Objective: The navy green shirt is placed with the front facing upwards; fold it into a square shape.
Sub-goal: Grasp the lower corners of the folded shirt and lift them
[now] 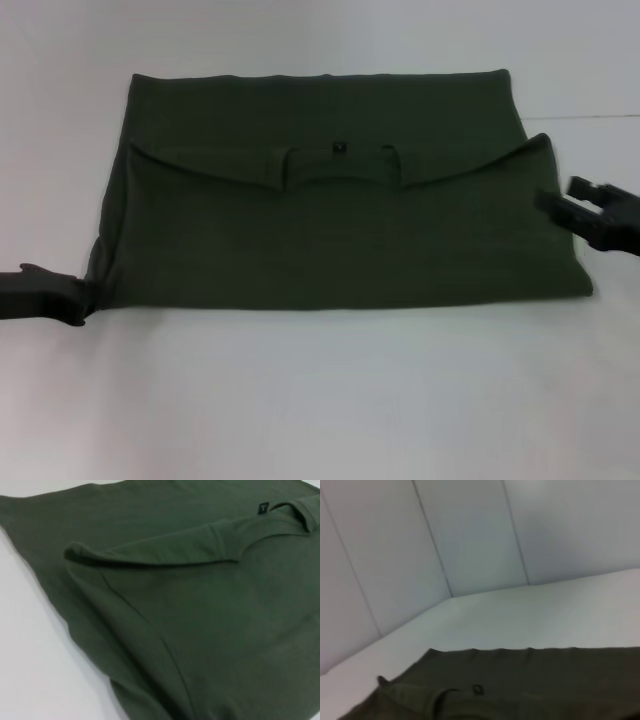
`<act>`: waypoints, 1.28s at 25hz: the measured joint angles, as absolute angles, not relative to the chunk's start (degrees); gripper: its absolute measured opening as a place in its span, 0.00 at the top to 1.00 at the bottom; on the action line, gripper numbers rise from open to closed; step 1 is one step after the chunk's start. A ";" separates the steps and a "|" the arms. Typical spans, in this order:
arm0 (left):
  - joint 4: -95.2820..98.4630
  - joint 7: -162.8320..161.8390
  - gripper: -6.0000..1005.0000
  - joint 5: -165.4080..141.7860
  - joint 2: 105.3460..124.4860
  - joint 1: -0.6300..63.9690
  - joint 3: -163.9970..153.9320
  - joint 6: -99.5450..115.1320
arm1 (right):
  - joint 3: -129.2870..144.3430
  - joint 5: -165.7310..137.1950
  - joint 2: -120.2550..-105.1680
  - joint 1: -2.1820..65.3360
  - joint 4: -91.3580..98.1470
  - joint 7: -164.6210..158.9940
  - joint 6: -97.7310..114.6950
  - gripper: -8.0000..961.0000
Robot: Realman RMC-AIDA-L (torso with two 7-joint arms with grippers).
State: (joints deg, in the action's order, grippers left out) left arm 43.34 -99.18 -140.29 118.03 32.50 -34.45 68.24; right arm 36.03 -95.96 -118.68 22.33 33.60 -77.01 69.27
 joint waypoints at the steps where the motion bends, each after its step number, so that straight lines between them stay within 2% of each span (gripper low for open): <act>1: 43.37 -98.09 0.94 -140.07 118.03 32.28 -34.04 68.73 | 36.02 -96.02 -118.64 21.63 33.94 -77.02 69.13 0.34; 6: 43.40 -95.40 0.95 -138.69 118.03 31.58 -31.62 70.51 | 35.32 -96.96 -117.74 16.09 36.12 -77.55 68.36 0.34; 11: 43.42 -94.94 0.95 -138.14 118.13 31.45 -31.50 70.59 | 35.24 -102.05 -117.29 15.60 36.20 -81.76 67.21 0.34; 15: 43.42 -94.07 0.95 -136.82 118.20 31.55 -31.46 70.79 | 35.38 -104.60 -118.49 16.86 36.26 -82.10 65.54 0.34; 23: 43.42 -91.52 0.96 -134.64 118.27 31.24 -31.29 71.91 | 35.71 -106.61 -119.43 19.06 35.75 -82.17 63.98 0.34; 32: 43.42 -90.88 0.96 -134.20 118.39 31.23 -31.08 71.98 | 35.77 -111.55 -119.54 21.82 34.07 -82.92 61.72 0.40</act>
State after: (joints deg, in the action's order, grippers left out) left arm 43.42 -90.88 -134.20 118.39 31.23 -31.08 71.98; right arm 35.77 -111.55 -119.54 21.82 34.07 -82.92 61.72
